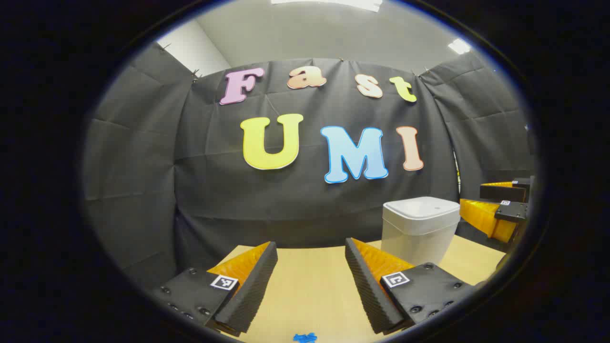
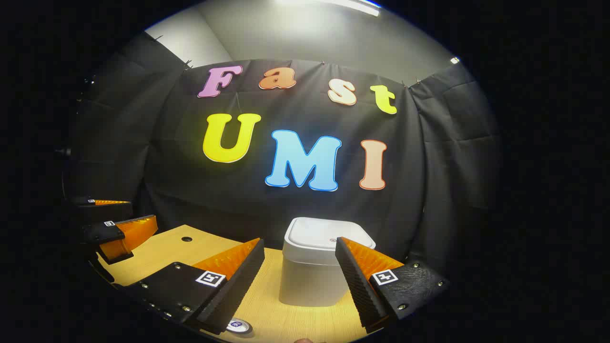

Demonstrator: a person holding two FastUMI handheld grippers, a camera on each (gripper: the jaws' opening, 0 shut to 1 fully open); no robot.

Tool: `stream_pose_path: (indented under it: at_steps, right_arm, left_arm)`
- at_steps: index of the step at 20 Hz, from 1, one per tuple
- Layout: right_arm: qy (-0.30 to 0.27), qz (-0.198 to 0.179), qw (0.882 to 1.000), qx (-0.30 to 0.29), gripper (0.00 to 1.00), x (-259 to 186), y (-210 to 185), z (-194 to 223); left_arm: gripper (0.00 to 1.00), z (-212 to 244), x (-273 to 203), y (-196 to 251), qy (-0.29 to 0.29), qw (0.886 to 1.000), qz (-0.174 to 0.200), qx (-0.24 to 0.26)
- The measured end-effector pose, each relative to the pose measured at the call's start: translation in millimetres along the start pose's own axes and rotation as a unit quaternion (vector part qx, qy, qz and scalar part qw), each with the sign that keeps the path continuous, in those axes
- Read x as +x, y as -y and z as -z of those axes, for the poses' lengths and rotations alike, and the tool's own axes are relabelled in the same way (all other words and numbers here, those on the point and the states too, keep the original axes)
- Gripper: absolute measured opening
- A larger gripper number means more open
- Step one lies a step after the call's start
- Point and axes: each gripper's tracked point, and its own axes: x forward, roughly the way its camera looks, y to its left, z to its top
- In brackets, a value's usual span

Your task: Press the lid of the desktop garbage bin to open it, pick up the crumpled paper on the desktop and throw it into the bin, then pick up the pop can on the desktop and drop it into the bin, and finally close the garbage bin lid.

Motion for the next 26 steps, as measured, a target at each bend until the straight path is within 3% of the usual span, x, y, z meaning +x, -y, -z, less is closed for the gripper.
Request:
stream_pose_path:
  at_steps: [7,8,10,11,14,15,16,17,23,24,25,26]
  right_arm:
    - [-0.006,0.001,1.000,0.003,0.96,4,6,3]
    - [-0.006,0.002,1.000,0.003,0.96,5,7,3]
    - [-0.007,0.005,1.000,0.000,0.96,5,10,4]
    - [-0.007,0.005,1.000,-0.001,0.96,6,11,4]
    - [-0.007,0.006,1.000,-0.002,0.96,6,13,4]
    - [-0.007,0.007,1.000,-0.003,0.96,6,15,3]
    - [-0.008,0.007,1.000,-0.003,0.96,7,15,4]
    - [-0.009,0.007,1.000,-0.004,0.96,8,15,5]
    - [-0.014,0.010,1.000,-0.011,0.98,15,21,8]
    - [-0.015,0.008,1.000,-0.012,0.92,19,20,9]
    - [-0.016,0.004,1.000,-0.012,0.79,23,20,10]
    - [-0.020,0.012,1.000,-0.015,0.79,27,23,10]
  left_arm:
    - [1.00,1,7,9,-0.002,1.000,0.005,0.006]
    - [0.94,1,8,10,-0.001,1.000,0.007,0.006]
    - [1.00,1,10,15,-0.002,1.000,0.010,0.006]
    - [0.94,1,12,17,-0.003,1.000,0.012,0.006]
    - [0.94,3,14,21,-0.004,1.000,0.015,0.005]
    - [1.00,2,14,23,-0.003,1.000,0.016,0.005]
    - [0.94,3,14,24,-0.003,1.000,0.017,0.005]
    - [1.00,3,15,25,-0.004,1.000,0.017,0.005]
    - [1.00,6,20,29,-0.010,1.000,0.017,0.005]
    - [1.00,7,21,29,-0.012,1.000,0.017,0.006]
    - [1.00,8,20,29,-0.013,1.000,0.016,0.006]
    - [1.00,9,21,30,-0.015,1.000,0.016,0.007]
